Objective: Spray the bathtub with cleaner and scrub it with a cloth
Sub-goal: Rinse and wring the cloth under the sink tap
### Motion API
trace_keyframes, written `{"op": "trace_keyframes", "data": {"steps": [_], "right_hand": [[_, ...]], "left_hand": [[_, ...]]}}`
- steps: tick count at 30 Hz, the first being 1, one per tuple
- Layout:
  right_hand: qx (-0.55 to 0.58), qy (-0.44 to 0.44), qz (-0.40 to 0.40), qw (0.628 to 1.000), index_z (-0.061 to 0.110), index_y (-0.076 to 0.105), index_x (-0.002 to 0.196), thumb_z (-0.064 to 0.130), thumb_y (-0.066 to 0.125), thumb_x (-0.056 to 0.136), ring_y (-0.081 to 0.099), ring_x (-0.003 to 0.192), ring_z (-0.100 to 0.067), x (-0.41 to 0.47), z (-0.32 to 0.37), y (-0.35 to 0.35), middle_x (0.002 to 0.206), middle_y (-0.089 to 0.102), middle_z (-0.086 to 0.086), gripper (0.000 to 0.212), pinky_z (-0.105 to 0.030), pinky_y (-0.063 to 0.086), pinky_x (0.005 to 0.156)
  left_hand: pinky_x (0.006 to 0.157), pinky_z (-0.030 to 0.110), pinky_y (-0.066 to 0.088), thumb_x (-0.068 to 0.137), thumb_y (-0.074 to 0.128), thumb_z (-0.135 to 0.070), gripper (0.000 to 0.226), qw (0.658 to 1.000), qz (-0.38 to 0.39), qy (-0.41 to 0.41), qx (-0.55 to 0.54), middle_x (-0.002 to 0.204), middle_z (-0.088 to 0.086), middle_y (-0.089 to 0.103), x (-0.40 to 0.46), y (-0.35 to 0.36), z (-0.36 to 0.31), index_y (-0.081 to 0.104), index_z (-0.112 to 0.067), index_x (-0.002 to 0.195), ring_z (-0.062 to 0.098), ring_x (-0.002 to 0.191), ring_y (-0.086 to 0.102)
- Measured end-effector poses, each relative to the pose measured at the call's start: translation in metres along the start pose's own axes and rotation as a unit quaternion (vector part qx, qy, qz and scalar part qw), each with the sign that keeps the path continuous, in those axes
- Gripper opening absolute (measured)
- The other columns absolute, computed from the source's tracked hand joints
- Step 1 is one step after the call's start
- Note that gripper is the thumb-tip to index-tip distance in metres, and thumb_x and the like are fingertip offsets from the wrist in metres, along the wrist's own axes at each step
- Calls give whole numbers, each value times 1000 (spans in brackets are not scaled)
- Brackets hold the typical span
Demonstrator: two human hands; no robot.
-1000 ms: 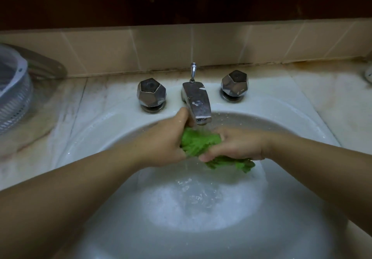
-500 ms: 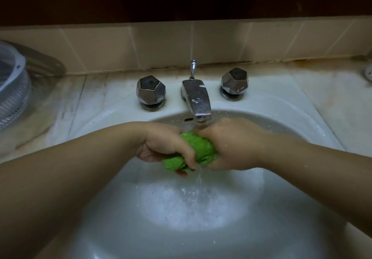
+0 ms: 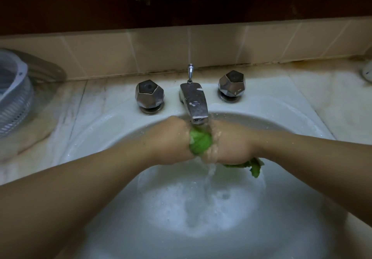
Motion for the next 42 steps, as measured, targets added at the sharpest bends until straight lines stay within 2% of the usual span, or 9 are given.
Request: {"op": "trace_keyframes", "data": {"steps": [6,10,14,18,21,24,32,38,42], "right_hand": [[58,7,-7,998,21,71,89,30,73,74,64,70,-15,3,5,2,78,69,4,18,-37,58,68],[-39,-31,-63,997,25,64,93,34,64,87,62,75,-16,9,-1,7,84,65,4,11,-28,55,66],[-76,-33,-65,994,27,63,109,26,62,90,63,82,-19,4,-3,9,97,66,1,19,-36,57,71],[-83,-30,-74,993,33,62,102,20,62,90,64,78,-12,0,-2,9,92,65,9,17,-35,58,68],[-73,-18,-73,994,35,66,95,29,66,89,64,75,-7,-4,-2,10,85,68,12,8,-34,56,66],[-96,27,-71,993,33,64,90,41,70,88,65,71,-12,-6,-3,11,80,67,8,11,-34,56,63],[-76,31,-78,994,31,59,87,33,69,87,63,60,-12,-6,2,12,71,64,5,11,-32,56,53],[-63,56,-107,991,27,53,81,36,79,72,58,61,-9,-9,-8,6,67,61,4,30,-33,47,51],[-11,72,-86,994,28,56,79,26,81,75,65,71,-16,-9,-15,8,75,68,2,26,-32,50,58]], "left_hand": [[50,37,55,77,49,-39,31,998,-58,-13,-25,79,4,71,-15,6,14,71,-18,84,34,65,69],[78,32,54,81,73,-22,28,972,-3,-99,-212,103,-9,66,-23,10,21,63,-29,106,13,93,66],[68,26,53,92,70,-45,22,791,92,-202,-571,86,-7,71,-28,4,6,69,-25,102,15,77,63],[80,42,58,93,46,-56,65,635,133,-284,-707,116,21,73,-28,10,7,67,-3,124,31,94,71],[59,27,53,100,50,-40,48,587,149,-279,-745,112,22,72,-30,12,5,66,-2,125,24,80,65],[49,20,47,102,60,-30,29,619,138,-272,-724,91,14,67,-30,18,7,69,-7,116,15,67,58],[66,18,43,104,48,-39,27,907,-15,-145,-394,74,-20,64,-13,9,-4,63,-34,81,-6,67,57],[52,30,50,110,43,-31,34,852,-18,-227,-471,78,15,70,-31,8,8,62,-5,100,26,65,65],[69,27,53,90,62,-13,35,714,56,-255,-650,98,4,73,-40,12,7,61,-27,121,17,79,69]]}}
Point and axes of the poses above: each hand's wrist, its own x-axis towards the middle knuckle, its own y-axis out of the palm, z = x × y, the point moved 1 cm from there along x, towards the middle knuckle
